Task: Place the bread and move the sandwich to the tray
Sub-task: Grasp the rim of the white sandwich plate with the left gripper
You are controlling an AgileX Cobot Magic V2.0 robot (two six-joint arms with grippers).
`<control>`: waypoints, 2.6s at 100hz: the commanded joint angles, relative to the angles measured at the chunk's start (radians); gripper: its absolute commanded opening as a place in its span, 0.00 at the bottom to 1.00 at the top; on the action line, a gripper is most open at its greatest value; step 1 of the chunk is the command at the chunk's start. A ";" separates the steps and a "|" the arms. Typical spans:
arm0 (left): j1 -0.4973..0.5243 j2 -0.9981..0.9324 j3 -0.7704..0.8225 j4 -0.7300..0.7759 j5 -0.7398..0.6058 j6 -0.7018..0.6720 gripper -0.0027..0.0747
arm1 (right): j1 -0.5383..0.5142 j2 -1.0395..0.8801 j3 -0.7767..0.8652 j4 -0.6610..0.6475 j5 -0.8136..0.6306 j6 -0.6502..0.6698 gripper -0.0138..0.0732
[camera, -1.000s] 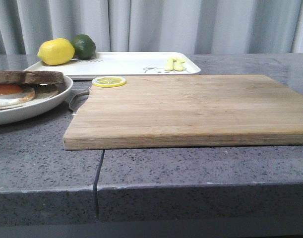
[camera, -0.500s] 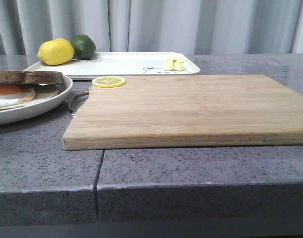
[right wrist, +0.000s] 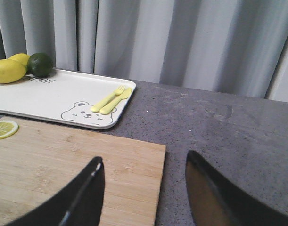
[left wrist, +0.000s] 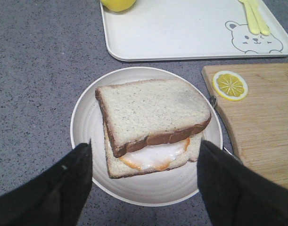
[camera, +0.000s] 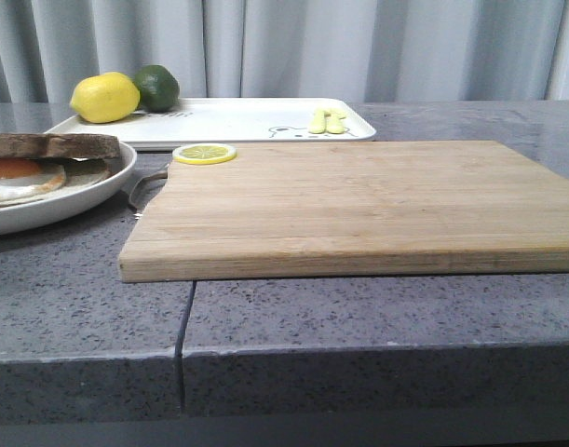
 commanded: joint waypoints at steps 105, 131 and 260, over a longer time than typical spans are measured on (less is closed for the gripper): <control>0.001 0.000 -0.035 -0.021 -0.062 -0.004 0.60 | -0.006 -0.002 -0.017 -0.007 -0.117 0.001 0.62; 0.001 -0.002 -0.035 -0.023 -0.058 -0.004 0.60 | -0.006 -0.002 -0.017 -0.007 -0.118 0.001 0.62; 0.114 0.269 -0.035 0.013 -0.153 -0.095 0.44 | -0.006 -0.002 -0.017 -0.007 -0.112 0.001 0.62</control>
